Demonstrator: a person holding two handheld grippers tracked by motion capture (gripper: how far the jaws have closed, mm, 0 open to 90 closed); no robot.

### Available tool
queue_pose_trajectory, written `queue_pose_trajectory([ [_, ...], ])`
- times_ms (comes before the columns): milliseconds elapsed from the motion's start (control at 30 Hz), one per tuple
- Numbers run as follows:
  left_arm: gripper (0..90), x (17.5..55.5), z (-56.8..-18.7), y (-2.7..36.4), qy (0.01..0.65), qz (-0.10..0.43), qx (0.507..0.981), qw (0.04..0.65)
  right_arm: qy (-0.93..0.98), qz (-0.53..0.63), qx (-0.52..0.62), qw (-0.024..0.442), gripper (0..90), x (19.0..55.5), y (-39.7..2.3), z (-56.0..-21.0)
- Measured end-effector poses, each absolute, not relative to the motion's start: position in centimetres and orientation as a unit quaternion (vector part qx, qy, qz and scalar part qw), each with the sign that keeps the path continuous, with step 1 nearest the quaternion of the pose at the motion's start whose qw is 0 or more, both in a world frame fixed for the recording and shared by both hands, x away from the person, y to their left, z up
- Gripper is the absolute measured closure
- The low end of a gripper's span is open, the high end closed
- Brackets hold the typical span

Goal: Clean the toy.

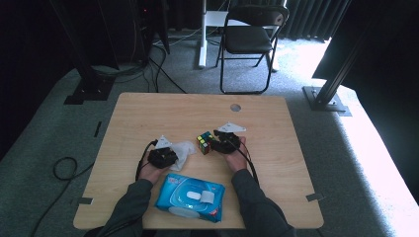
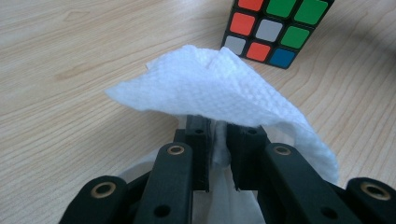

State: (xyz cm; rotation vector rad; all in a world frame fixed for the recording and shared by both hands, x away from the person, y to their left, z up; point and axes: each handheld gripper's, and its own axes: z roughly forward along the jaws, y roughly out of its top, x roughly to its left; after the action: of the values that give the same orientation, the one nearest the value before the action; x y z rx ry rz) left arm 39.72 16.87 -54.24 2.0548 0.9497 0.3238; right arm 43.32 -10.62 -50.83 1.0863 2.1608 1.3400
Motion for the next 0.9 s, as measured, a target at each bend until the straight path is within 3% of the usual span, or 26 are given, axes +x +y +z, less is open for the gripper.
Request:
queue_pose_trajectory([
  [600,79.3,39.69,-54.25,16.81,0.378,0.130,0.818,0.415,0.757,0.481,0.417,0.145,71.7,43.87,-11.29,-51.44],
  [900,79.3,39.68,-54.25,16.80,0.378,0.130,0.818,0.414,0.744,0.488,0.442,0.111,71.7,44.20,-11.63,-51.50],
])
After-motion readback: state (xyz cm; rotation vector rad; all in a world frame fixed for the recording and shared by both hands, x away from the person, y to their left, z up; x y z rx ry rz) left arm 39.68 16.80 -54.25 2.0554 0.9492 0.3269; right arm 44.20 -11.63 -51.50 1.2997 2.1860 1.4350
